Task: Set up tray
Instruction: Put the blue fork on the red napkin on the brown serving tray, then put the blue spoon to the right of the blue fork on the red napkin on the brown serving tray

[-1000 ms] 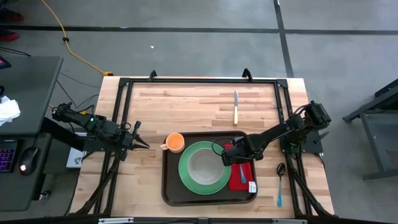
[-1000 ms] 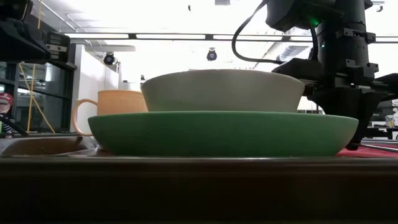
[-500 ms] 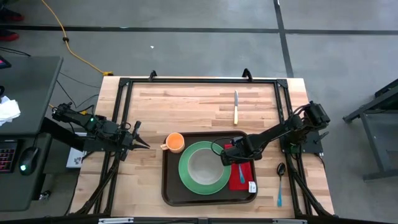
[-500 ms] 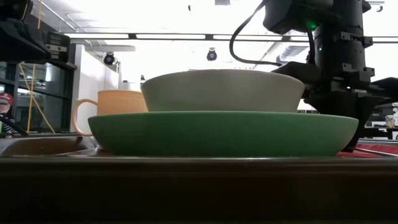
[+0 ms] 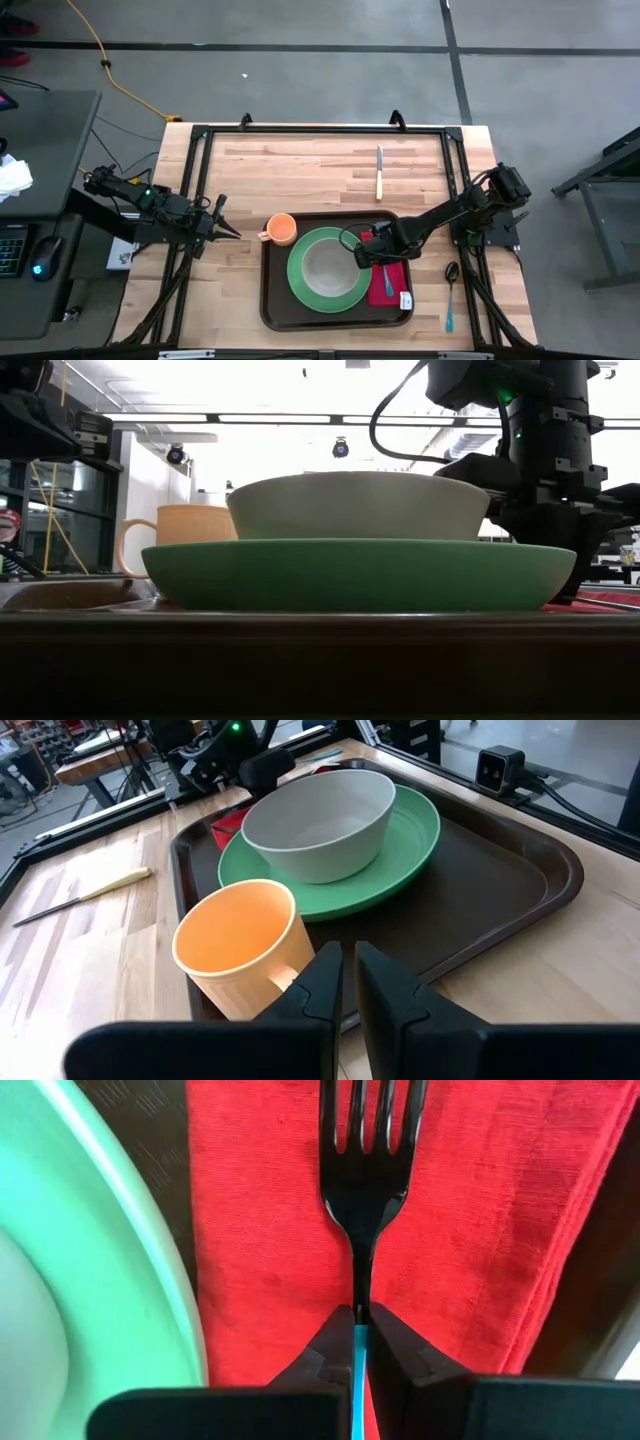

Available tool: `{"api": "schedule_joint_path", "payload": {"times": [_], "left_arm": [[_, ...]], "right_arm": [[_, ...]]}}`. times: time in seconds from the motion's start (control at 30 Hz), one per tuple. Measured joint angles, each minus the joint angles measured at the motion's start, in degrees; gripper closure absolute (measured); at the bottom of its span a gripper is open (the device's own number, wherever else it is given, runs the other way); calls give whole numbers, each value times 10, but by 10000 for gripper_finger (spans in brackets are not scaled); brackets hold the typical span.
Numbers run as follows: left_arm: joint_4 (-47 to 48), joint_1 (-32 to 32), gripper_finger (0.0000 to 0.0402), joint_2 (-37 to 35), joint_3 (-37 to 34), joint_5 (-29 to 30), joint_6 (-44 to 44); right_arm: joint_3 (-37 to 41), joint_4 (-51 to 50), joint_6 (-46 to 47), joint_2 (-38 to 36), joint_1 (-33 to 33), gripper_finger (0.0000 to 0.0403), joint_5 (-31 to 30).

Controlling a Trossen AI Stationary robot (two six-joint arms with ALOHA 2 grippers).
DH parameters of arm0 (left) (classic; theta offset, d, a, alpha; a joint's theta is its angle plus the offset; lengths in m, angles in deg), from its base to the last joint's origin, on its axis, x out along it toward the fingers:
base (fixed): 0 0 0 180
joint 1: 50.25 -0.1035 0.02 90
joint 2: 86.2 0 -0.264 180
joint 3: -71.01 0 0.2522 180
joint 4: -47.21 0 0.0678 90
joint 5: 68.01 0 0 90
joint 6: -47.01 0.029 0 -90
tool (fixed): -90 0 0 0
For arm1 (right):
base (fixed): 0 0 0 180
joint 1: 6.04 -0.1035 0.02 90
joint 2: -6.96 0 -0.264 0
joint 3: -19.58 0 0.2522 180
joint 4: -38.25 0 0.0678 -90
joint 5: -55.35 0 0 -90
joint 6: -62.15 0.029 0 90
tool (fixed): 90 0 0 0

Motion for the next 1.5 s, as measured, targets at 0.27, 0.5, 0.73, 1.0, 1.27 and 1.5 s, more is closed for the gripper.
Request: {"api": "schedule_joint_path", "payload": {"times": [0.27, 0.5, 0.73, 1.0, 1.27, 1.5], "left_arm": [[0, 0, 339, 0, 0, 0, 0], [0, 0, 339, 0, 0, 0, 0], [0, 0, 339, 0, 0, -1, 0], [0, 0, 339, 0, 0, -1, 0], [-1, 0, 339, 0, 0, -4, 0], [-2, 0, 339, 0, 0, -12, 0]], "right_arm": [[0, 0, 2, 0, 0, 376, 2], [0, -3, 0, 0, 0, 336, 14], [0, -7, -4, -2, 4, 316, 75], [-22, -17, -17, -2, 6, 319, 86], [-67, -138, -19, -66, 6, 320, 14], [-81, -231, -21, -164, 34, 320, -89]]}}
